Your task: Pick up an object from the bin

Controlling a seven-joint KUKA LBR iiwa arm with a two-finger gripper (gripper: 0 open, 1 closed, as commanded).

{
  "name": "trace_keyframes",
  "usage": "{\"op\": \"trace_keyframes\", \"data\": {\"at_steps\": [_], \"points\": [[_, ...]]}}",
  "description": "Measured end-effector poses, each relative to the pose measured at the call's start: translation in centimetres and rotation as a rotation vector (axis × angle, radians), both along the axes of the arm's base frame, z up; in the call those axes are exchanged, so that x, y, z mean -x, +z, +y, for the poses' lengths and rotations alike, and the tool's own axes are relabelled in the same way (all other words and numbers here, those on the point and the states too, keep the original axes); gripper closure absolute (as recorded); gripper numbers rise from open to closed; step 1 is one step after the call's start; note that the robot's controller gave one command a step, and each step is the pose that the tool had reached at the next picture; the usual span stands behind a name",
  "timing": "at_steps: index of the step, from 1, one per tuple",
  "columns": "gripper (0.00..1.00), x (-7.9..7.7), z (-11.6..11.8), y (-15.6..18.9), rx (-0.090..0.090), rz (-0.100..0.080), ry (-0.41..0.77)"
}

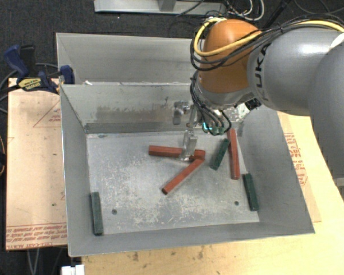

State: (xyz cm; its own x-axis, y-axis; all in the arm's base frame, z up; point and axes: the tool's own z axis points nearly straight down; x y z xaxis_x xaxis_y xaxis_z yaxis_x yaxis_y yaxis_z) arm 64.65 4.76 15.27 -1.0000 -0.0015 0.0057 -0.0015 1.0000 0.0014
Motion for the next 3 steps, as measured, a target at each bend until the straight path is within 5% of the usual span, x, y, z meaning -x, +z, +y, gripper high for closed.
{"op": "trace_keyframes", "data": {"at_steps": [1,2,3], "points": [[0.0,2.0,0.3,-8.4,-0.002,0.0,0.198],[1.0,1.7,0.3,-7.9,-0.001,-0.009,0.196],[1.0,-0.2,6.2,10.3,-0.001,-0.02,0.404]]}}
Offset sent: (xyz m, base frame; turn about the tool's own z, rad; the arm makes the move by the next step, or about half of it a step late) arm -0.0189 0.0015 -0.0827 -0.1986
